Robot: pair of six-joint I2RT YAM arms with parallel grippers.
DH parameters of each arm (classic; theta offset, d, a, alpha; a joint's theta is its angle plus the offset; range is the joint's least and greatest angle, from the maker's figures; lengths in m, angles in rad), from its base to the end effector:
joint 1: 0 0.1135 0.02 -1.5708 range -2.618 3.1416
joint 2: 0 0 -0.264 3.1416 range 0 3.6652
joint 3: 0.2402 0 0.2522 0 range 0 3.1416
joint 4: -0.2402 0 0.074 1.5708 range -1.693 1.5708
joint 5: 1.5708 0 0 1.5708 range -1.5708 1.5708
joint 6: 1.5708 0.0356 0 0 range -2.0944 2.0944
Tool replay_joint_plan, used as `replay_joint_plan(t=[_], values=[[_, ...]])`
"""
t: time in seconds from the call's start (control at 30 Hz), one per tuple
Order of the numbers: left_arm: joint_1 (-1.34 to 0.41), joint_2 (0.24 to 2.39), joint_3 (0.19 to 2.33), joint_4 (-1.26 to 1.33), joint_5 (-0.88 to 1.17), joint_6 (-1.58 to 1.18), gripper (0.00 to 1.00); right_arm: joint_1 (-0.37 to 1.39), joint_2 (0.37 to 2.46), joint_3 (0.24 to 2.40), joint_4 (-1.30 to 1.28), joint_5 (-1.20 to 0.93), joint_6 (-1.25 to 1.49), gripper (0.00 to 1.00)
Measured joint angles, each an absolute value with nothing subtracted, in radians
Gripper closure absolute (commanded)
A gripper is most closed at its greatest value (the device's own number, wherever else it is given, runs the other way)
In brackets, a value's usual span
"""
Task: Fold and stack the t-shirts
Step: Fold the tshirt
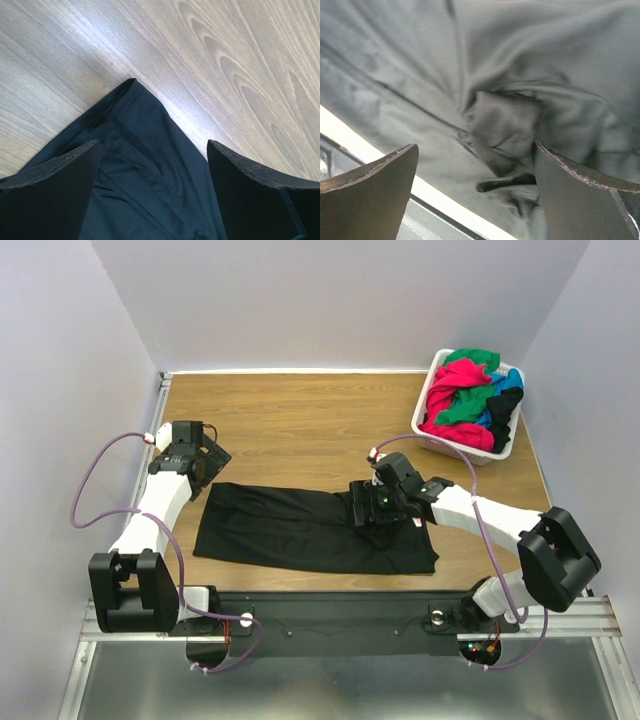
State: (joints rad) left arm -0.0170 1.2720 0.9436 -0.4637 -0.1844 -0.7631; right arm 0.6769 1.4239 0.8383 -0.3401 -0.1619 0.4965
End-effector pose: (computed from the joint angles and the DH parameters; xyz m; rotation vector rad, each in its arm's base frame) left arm 0.2701 0.0019 0.2660 -0.9396 2.1561 -0.1657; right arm 0.2180 0.1825 0.2021 -0.3060 2.5966 0.6602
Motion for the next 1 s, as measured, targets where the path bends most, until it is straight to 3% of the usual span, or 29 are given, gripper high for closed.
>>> replay_joint_plan(t=[0.7, 1.0], values=[[-0.017, 1.281, 0.924, -0.453, -0.167, -0.753, 0.01, 0.881, 1.271, 0.671, -0.278, -0.363, 0.406, 0.00], [-0.017, 1.281, 0.924, -0.453, -0.166, -0.737, 0.01, 0.907, 1.256, 0.686, -0.291, -0.298, 0.388, 0.00]])
